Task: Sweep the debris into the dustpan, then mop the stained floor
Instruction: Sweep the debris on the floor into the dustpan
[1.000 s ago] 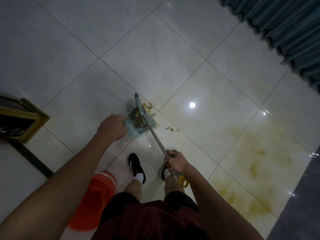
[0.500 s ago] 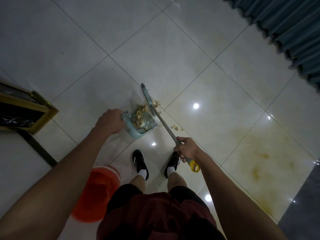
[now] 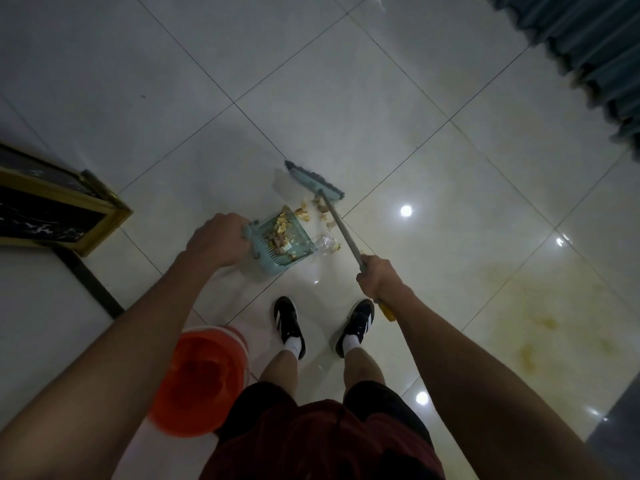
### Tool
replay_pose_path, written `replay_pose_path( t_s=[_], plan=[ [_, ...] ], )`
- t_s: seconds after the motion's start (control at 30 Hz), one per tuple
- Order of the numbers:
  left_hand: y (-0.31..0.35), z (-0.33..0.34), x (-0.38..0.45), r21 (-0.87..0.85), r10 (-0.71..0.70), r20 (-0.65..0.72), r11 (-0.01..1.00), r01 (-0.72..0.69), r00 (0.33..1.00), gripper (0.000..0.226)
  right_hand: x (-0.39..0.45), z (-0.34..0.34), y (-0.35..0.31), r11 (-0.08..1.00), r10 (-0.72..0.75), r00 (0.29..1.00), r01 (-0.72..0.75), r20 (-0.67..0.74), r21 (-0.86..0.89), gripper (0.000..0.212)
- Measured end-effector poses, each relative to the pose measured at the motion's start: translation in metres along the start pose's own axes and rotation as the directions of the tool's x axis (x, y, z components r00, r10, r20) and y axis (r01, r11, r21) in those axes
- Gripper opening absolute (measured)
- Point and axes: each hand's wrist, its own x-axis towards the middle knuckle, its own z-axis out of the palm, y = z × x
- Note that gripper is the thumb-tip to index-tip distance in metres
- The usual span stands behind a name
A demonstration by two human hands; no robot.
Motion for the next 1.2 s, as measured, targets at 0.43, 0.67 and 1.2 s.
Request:
replay_pose_path(
  t_s=[0.43, 0.67, 1.2],
  plan=[
    [-0.021, 0.006, 0.006, 0.059, -0.046, 0.002, 0.997, 0.046, 0.999, 0.011, -0.01, 0.021, 0.051, 0.951, 0.001, 0.999, 0.014, 0.048, -0.31, 0.041],
    [-0.013, 0.001, -0.002, 0.052, -0.014, 0.008, 0.999, 0.014, 1.0, 0.007, -0.044, 0.036, 0.076, 0.941, 0.051, 0.998, -0.036, 0.035, -0.336, 0.048],
    [-0.045, 0.005, -0.016, 0.081, -0.063, -0.002, 0.995, 0.063, 0.998, 0.012, -0.021, 0.024, -0.001, 0.825, -0.06, 0.997, 0.025, -0.043, -0.564, 0.041]
  ],
)
